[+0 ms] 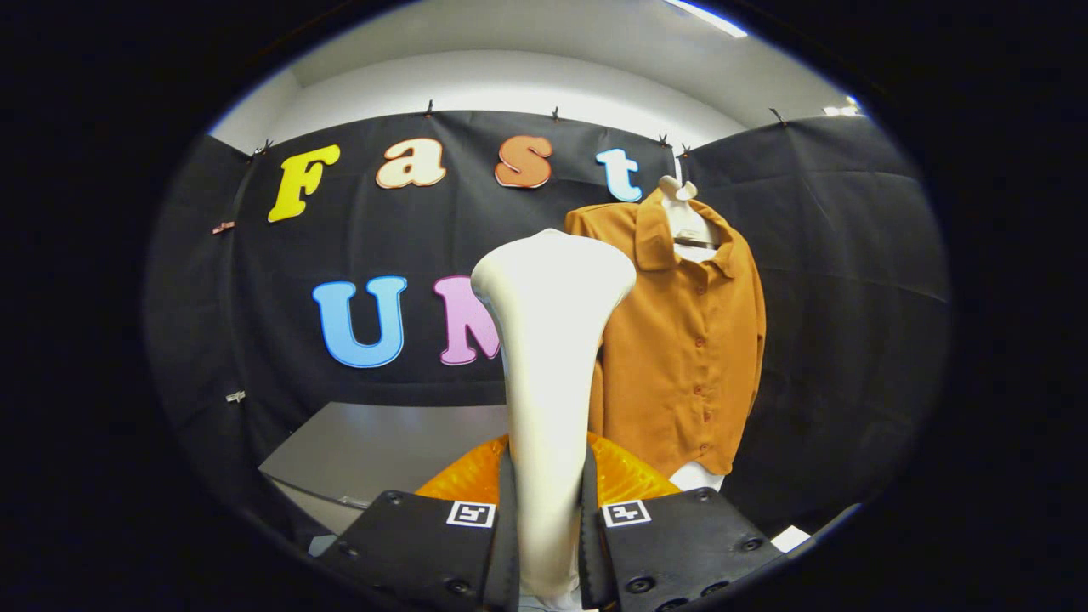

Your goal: Iron the clothes twice with a garment steamer, once on the left side and once on the right side.

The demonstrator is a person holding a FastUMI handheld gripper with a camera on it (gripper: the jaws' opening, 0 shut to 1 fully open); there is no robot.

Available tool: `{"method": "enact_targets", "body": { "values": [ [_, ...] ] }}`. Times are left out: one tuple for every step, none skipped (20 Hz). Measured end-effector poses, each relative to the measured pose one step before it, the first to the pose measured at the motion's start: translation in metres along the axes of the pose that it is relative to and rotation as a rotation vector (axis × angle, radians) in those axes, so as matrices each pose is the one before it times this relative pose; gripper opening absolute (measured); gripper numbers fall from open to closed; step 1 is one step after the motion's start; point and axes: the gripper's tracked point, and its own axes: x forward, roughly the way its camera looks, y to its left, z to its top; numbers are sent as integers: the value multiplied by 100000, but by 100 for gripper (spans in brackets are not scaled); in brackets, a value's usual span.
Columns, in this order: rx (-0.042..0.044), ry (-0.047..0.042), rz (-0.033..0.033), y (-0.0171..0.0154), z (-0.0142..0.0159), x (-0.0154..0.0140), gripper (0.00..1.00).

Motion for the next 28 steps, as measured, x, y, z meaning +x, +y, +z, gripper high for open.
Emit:
{"method": "enact_targets", "body": {
  "values": [
    [-4,-437,-1065,-1433,375,440,31],
    [218,-343,-297,-1444,234,559,31],
    [164,-239,-31,-1183,216,595,31],
    [277,-286,26,-1329,264,764,31],
    [294,-268,176,-1299,276,885,31],
    [247,-175,503,-1133,133,866,31],
    [244,20,1040,-1115,79,929,31],
    [257,62,1205,-896,93,858,31],
    [257,222,1122,-871,-12,933,31],
    [389,451,998,-778,-82,834,31],
    [620,710,1249,-696,-148,871,31],
    [592,824,1669,-562,-238,929,31],
    [379,685,1281,-338,-178,698,31],
    [284,718,1385,-329,-217,723,31],
    [427,714,1470,-248,-203,692,31],
    [533,875,1551,-193,-301,562,31],
    [570,931,1307,-189,-320,539,31],
    [471,910,943,-108,-364,550,31],
    [414,696,490,-227,-267,430,31],
    [538,715,619,-156,-298,455,31],
    [727,782,830,37,-305,382,31],
    [628,732,788,-114,-275,466,31],
    [175,867,570,-143,-276,657,31],
    [159,860,561,-115,-320,474,31],
    [417,1137,875,30,-374,525,31],
    [672,1105,956,-54,-433,364,31],
    [-30,728,370,-567,-569,204,31],
    [-92,735,215,-229,-435,172,31]
  ]
}}
